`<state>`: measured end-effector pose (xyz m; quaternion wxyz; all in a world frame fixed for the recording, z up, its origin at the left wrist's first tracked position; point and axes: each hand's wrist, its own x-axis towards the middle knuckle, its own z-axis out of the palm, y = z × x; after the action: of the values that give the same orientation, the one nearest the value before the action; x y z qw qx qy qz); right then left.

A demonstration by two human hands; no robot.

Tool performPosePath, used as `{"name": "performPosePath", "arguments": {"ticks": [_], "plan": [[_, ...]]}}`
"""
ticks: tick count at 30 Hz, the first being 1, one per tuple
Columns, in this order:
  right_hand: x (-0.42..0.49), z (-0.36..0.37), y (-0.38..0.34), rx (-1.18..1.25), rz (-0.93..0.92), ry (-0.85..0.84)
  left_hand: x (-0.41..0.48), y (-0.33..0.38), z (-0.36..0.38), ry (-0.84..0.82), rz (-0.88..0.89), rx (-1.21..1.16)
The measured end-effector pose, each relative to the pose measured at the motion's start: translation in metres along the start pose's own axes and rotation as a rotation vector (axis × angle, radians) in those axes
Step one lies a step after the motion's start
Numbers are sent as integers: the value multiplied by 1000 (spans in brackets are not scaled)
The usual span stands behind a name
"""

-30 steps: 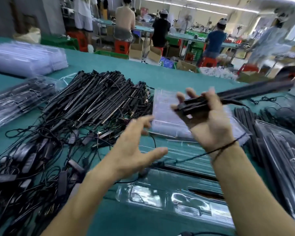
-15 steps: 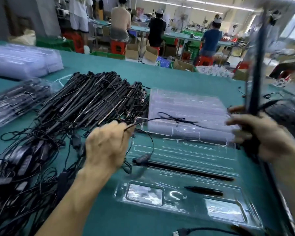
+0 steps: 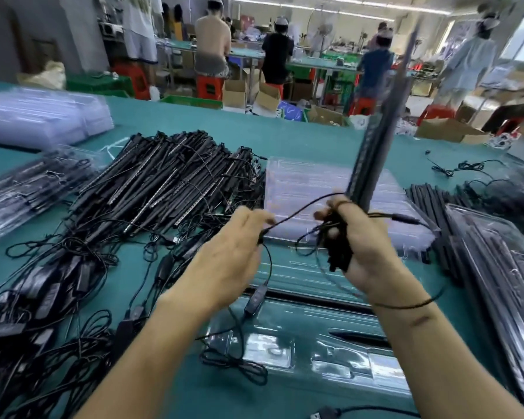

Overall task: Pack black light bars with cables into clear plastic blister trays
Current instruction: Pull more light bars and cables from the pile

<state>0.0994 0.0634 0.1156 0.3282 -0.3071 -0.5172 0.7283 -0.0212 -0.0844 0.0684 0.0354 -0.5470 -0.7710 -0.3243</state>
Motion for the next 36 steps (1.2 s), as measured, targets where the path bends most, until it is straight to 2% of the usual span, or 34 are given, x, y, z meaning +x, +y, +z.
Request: {"name": "performPosePath", "arguments": {"ticks": [3, 6, 10, 13, 15, 18, 20, 23, 26, 28, 30, 33, 36], "plan": [[10, -18, -24, 172, -46, -39, -24, -27, 2, -91, -210, 153], [17, -35, -45, 435, -32, -108, -44, -44, -2, -75, -326, 256], [18, -49, -59, 774, 59, -93, -59, -58, -14, 55, -260, 217], [19, -63, -62, 964, 82, -167, -68, -67, -26, 169, -230, 124], [22, -75, -64, 1000, 85, -182, -73, -80, -32, 300, -306, 253], [29, -92, -68, 857, 48, -172, -74, -100, -33, 391, -511, 448], [32, -95, -67, 754, 34, -147, -69, -106, -30, 334, -553, 516], [34, -90, -61, 631, 98, -92, -59, -98, -27, 107, -485, 529], [34, -76, -51, 507, 210, -88, -59, -77, -27, 34, -352, 340], [30, -65, -46, 389, 273, -140, -65, -65, -26, -25, -277, 154], [23, -53, -40, 199, 315, -206, -75, -58, -25, -78, -231, 68], [5, -34, -18, -198, 375, -310, -89, -57, -20, -119, -156, 162], [-19, -12, 17, -517, 379, -518, -94, -60, -14, -208, -216, 206]]}}
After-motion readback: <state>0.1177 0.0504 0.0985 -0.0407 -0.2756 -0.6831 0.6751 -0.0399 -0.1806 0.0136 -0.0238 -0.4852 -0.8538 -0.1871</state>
